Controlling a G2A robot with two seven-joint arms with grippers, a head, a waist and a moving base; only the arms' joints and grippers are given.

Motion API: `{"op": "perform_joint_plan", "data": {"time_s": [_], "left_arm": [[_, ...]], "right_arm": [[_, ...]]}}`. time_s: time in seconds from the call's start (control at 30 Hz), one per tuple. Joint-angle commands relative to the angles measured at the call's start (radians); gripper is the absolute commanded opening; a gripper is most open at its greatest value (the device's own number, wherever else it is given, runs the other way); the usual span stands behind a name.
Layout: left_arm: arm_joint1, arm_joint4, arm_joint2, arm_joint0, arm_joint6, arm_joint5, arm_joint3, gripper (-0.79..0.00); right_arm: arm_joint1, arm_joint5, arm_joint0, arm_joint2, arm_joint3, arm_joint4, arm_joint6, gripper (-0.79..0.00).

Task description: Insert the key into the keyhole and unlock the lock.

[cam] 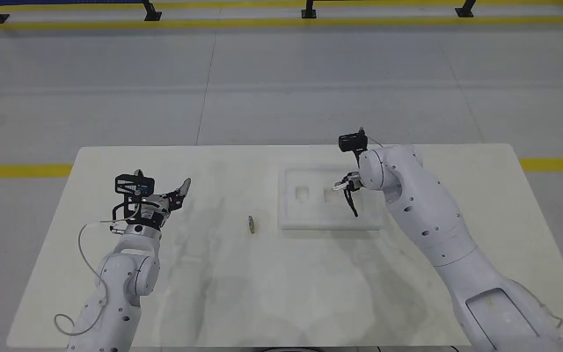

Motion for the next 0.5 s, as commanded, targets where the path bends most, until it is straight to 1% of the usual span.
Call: {"op": "perform_joint_plan", "data": {"time_s": [0.0,0.07,0.17,0.3,0.33,0.37,0.43,0.47], "left_arm": [[0.000,0.000,0.000,0.000,0.000,0.000,0.000,0.000],[0.000,0.000,0.000,0.000,0.000,0.000,0.000,0.000],[0.000,0.000,0.000,0.000,0.000,0.000,0.000,0.000],[0.000,0.000,0.000,0.000,0.000,0.000,0.000,0.000],[0.000,0.000,0.000,0.000,0.000,0.000,0.000,0.000],[0.000,0.000,0.000,0.000,0.000,0.000,0.000,0.000],[0.000,0.000,0.000,0.000,0.000,0.000,0.000,0.000],[0.000,0.000,0.000,0.000,0.000,0.000,0.000,0.000]], "right_arm": [[0.005,-0.026,-0.023,0.025,0.003,0.008,-0.062,0.000],[0.010,-0.036,-0.036,0.042,-0.005,-0.004,-0.076,0.000],[0.009,-0.001,-0.054,0.062,-0.024,0.006,-0.097,0.000],[0.001,0.046,-0.054,0.050,-0.025,0.001,-0.102,0.000],[-0.002,0.051,-0.051,0.043,-0.021,0.002,-0.102,-0.108],[-0.006,0.056,-0.047,0.035,-0.014,0.001,-0.106,-0.262],[-0.012,0.061,-0.041,0.021,0.003,0.002,-0.115,-0.409],[-0.015,0.063,-0.037,0.016,0.013,0.004,-0.119,-0.409]]}}
